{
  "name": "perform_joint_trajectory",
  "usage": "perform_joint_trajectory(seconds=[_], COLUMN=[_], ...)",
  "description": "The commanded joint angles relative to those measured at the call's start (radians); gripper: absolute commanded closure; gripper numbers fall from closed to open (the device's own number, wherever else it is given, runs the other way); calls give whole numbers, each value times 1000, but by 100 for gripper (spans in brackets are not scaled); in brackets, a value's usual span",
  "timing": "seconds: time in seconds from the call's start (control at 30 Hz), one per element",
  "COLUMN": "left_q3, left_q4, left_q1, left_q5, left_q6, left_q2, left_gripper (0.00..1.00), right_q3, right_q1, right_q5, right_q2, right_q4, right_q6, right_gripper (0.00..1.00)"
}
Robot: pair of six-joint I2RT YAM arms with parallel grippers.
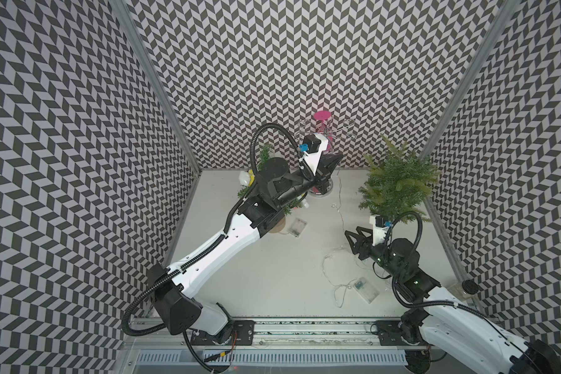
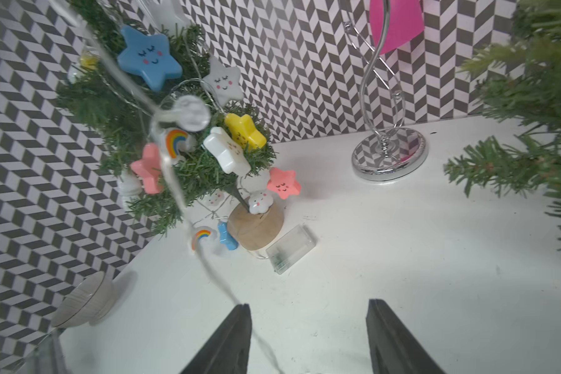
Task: Wrap string light around the christmas tree
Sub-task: Pick up the light string from the center of the board.
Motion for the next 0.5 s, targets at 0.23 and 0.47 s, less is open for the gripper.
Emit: perform_joint_trajectory(seconds=[0.23,0.47], left_q3=[93,195], left_q4=[-70,-134], left_q1=[16,17], left_q5=[38,-3], left_q6=[30,70], left_q2=[40,83], left_gripper=[100,100], right_q3=[-18,-17], right_q1=[0,8], right_q5=[-41,38], right_q2=[-49,73], right_q4=[28,-118], right_q6=[-2,67], right_gripper=[22,26])
